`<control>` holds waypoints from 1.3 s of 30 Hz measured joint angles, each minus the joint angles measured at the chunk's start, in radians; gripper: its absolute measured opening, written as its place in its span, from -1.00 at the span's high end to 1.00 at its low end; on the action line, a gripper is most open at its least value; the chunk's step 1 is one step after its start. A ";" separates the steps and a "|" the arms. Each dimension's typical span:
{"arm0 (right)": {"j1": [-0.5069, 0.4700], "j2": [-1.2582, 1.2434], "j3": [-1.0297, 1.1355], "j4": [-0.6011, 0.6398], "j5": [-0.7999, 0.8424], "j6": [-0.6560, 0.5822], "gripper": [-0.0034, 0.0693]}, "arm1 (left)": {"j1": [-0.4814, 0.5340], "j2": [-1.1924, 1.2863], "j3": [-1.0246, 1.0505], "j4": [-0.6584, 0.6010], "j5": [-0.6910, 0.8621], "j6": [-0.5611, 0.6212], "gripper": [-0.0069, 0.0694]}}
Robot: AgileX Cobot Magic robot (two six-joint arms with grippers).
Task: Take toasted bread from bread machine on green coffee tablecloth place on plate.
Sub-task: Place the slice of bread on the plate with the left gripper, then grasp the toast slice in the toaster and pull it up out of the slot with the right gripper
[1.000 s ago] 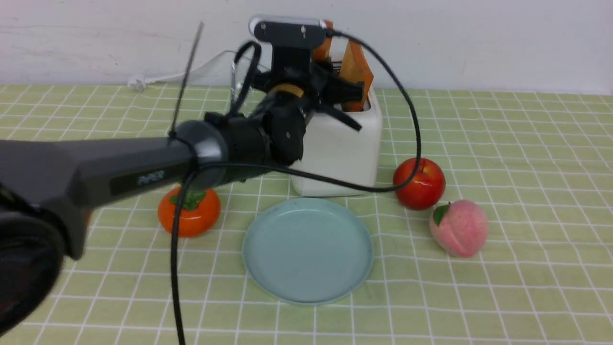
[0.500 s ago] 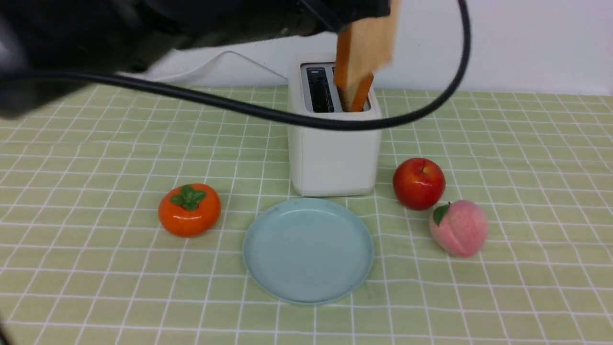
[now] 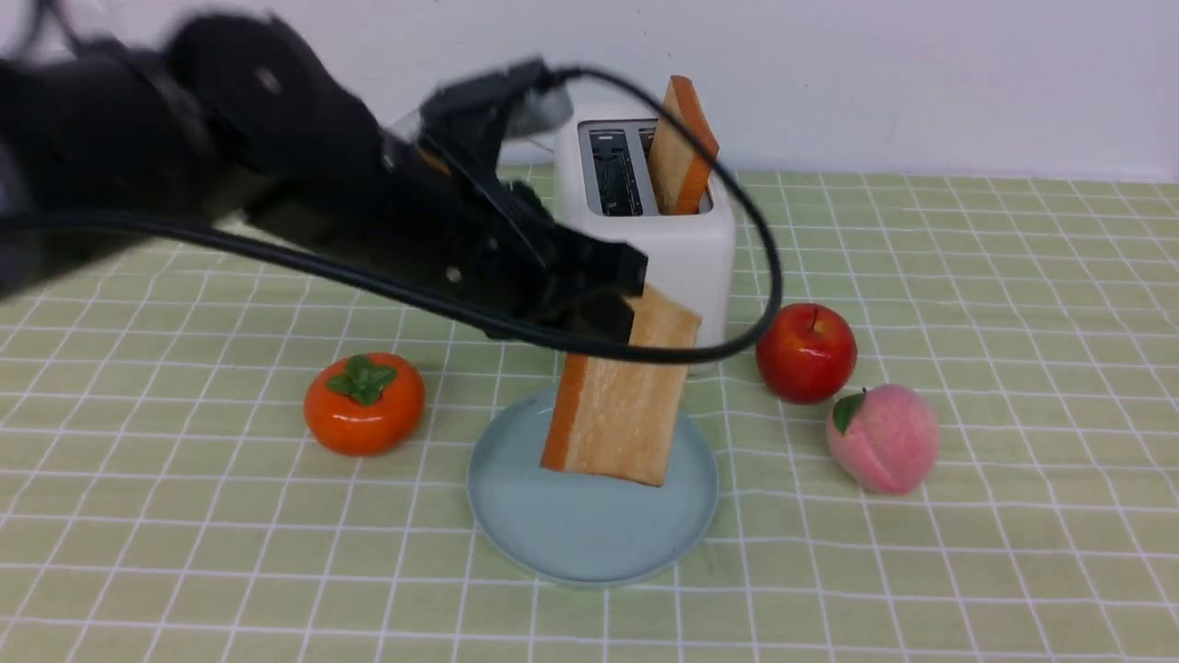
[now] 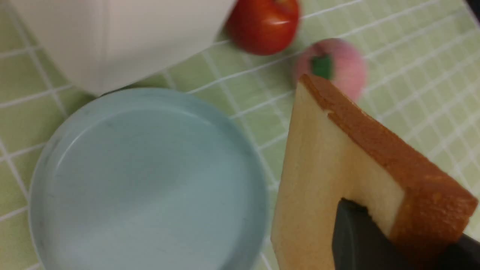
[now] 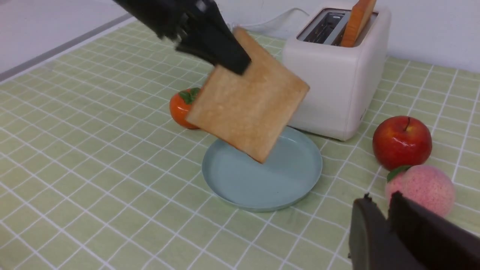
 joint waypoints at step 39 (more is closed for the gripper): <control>0.000 0.000 0.000 0.032 0.025 0.000 0.66 | 0.004 -0.109 0.003 0.514 0.119 -0.467 -0.40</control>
